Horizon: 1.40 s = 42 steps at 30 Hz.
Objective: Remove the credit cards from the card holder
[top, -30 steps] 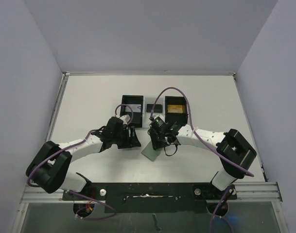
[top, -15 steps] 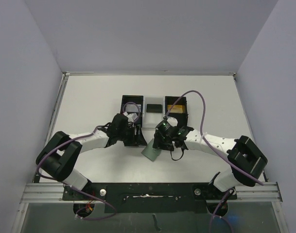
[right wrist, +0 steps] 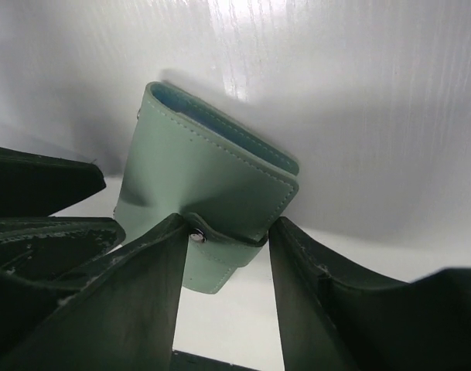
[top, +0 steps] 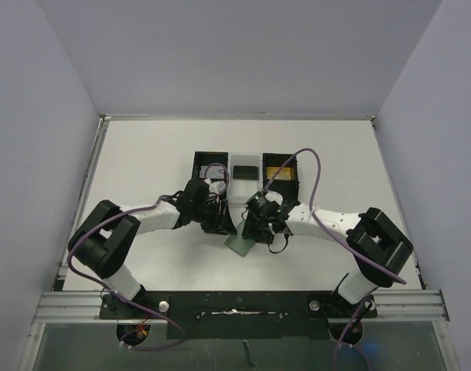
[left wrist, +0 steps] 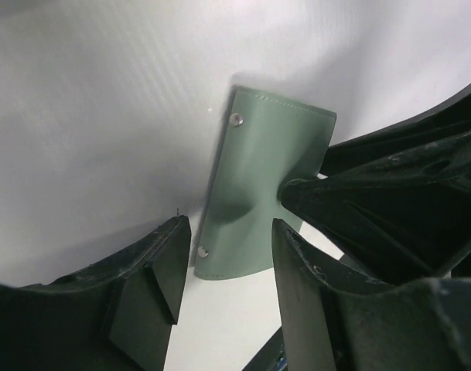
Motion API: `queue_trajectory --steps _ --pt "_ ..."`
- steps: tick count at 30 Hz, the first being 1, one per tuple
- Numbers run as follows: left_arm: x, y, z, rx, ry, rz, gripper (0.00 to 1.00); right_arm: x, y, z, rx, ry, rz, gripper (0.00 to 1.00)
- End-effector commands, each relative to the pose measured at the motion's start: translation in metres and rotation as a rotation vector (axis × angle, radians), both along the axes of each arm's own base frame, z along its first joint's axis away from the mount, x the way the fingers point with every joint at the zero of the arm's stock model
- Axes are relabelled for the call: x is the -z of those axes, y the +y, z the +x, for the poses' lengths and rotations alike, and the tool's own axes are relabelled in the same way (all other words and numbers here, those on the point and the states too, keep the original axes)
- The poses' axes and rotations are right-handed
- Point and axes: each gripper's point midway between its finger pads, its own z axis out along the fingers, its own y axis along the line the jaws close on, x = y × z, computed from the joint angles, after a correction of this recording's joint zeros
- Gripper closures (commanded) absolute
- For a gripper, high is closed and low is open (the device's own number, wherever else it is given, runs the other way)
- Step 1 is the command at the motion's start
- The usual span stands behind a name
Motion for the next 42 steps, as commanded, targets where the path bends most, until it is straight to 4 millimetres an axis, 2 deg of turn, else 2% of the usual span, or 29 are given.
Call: queue_trajectory --steps 1,2,4,8,11,14,16,19,22,26,29,32,33,36,42 --pt "-0.031 -0.022 0.012 0.045 -0.021 -0.080 0.55 -0.035 0.013 0.010 -0.035 0.000 0.031 0.55" --pt "-0.035 -0.024 0.015 0.034 -0.019 -0.085 0.55 -0.042 0.017 0.009 -0.081 -0.016 0.050 0.54" --pt "-0.038 -0.028 0.018 0.020 -0.020 -0.100 0.55 -0.042 0.013 0.010 -0.075 -0.007 0.084 0.53" --pt "-0.016 -0.020 0.019 -0.008 -0.042 -0.044 0.55 -0.027 -0.001 0.000 -0.028 -0.027 0.080 0.52" --pt "0.003 -0.002 0.017 -0.069 -0.026 0.060 0.55 -0.025 -0.003 -0.010 -0.048 -0.001 0.111 0.49" --pt "-0.001 -0.004 0.010 -0.063 -0.023 0.052 0.54 -0.035 -0.007 -0.006 -0.081 -0.033 0.055 0.48" --pt "-0.002 -0.005 0.007 -0.061 -0.037 0.062 0.54 -0.045 -0.003 0.000 -0.100 -0.066 0.062 0.48" --pt "-0.002 -0.006 0.004 -0.063 -0.038 0.069 0.54 -0.049 -0.002 0.011 -0.100 -0.091 0.054 0.49" --pt "0.003 -0.002 -0.002 -0.080 -0.042 0.092 0.57 -0.038 0.000 0.016 -0.104 -0.074 0.042 0.52" --pt "0.007 0.005 -0.013 -0.084 -0.035 0.081 0.64 -0.036 0.021 0.020 -0.124 -0.079 0.055 0.58" --pt "0.008 0.011 -0.015 -0.077 -0.045 0.104 0.70 -0.031 0.026 0.022 -0.130 -0.073 0.006 0.61" --pt "0.000 0.002 -0.014 -0.055 -0.057 0.056 0.72 -0.020 0.030 0.014 -0.130 -0.044 -0.034 0.60" --pt "0.005 0.005 -0.020 -0.052 -0.044 0.058 0.72 -0.017 0.028 0.014 -0.123 -0.043 -0.060 0.60" --pt "0.003 0.005 -0.018 -0.065 -0.052 0.049 0.74 -0.006 0.019 0.012 -0.101 -0.028 -0.135 0.59" --pt "0.001 0.002 -0.026 -0.073 -0.014 0.003 0.80 0.003 0.021 0.008 -0.132 -0.005 -0.260 0.58"
